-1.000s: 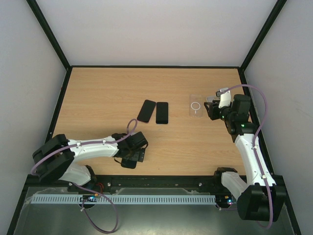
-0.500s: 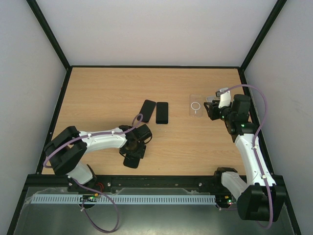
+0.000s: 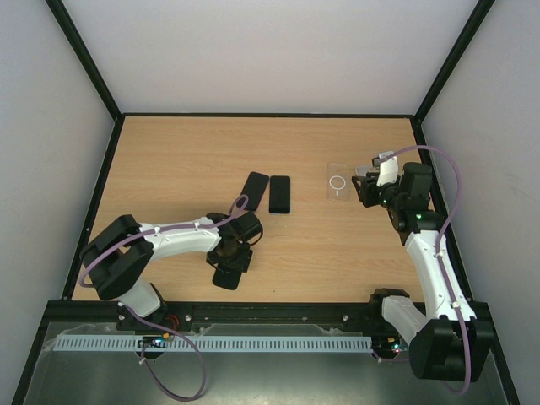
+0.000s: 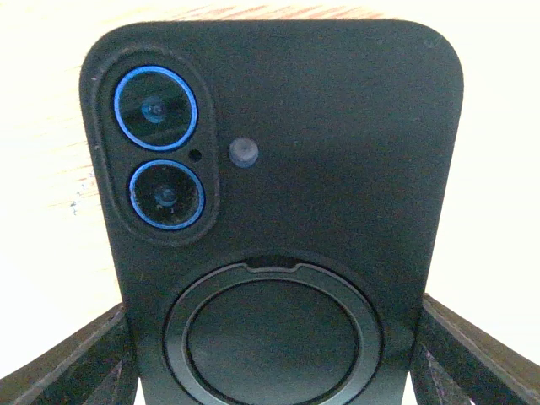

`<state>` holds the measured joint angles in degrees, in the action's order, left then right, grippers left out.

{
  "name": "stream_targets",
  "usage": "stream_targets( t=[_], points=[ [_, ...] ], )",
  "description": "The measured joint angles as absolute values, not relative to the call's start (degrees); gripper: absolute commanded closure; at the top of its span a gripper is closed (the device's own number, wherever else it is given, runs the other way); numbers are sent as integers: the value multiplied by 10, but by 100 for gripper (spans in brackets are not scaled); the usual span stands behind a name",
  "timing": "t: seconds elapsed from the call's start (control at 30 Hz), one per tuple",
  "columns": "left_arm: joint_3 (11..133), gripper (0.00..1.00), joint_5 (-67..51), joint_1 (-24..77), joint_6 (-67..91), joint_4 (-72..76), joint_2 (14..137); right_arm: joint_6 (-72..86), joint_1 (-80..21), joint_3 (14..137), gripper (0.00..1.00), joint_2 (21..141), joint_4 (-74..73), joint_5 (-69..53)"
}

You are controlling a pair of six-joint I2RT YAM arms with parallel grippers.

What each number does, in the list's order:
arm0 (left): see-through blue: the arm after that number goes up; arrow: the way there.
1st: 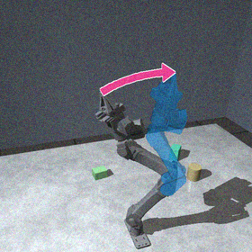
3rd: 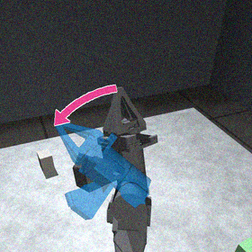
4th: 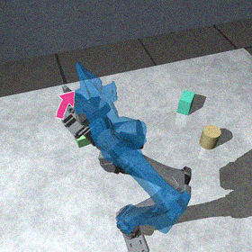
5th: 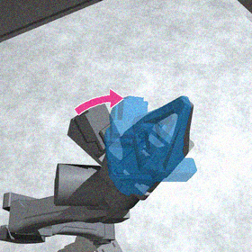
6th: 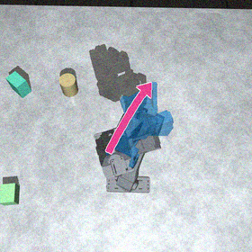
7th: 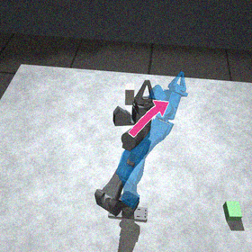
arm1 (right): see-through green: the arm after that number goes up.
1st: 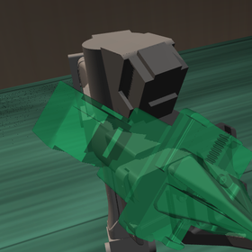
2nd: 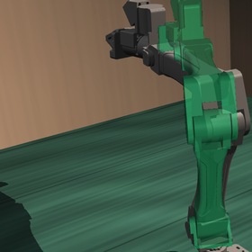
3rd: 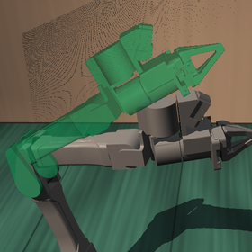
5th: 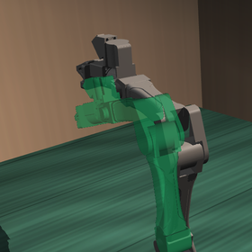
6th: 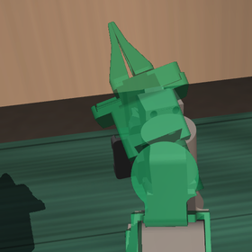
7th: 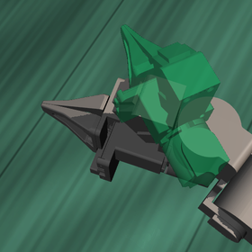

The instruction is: Take the phone out of the phone case

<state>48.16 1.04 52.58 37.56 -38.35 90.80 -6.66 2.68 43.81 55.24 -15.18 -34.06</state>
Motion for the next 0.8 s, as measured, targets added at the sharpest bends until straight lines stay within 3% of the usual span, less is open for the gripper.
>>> stream_targets(
  t=[0.5,0.8],
  points=[
    [475,72,11,523,372,-378,894,-67,27,438,55,576,-152,-339],
    [477,80,1,515,365,-374,824,-67,27,438,55,579,-152,-338]
  ],
)
